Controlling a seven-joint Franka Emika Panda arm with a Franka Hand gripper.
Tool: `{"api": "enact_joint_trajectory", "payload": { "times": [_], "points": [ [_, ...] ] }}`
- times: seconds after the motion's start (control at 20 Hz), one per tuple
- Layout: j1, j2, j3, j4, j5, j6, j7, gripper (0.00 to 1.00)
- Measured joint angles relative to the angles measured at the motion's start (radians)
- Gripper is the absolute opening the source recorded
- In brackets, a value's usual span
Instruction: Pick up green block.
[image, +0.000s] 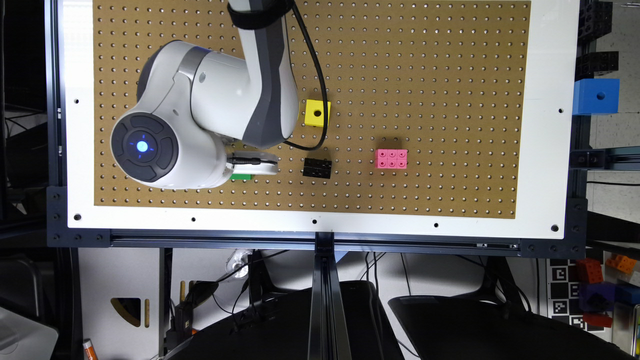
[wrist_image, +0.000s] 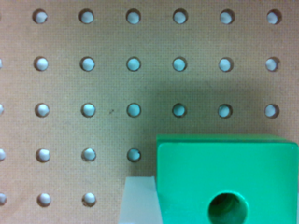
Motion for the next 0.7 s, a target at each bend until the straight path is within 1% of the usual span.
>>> {"api": "enact_joint_trajectory", "payload": {
  "times": [0.1,0.25,0.45,0.7],
  "points": [
    [0.000,-0.021,0.000,0.000,0.0000,-0.018,0.000,0.00],
    [0.000,-0.073,0.000,0.000,0.0000,-0.076,0.000,0.00],
    [0.000,-0.125,0.000,-0.001,0.0000,-0.130,0.000,0.00],
    [0.000,-0.183,0.000,0.000,0.0001,-0.184,0.000,0.00]
  ]
}}
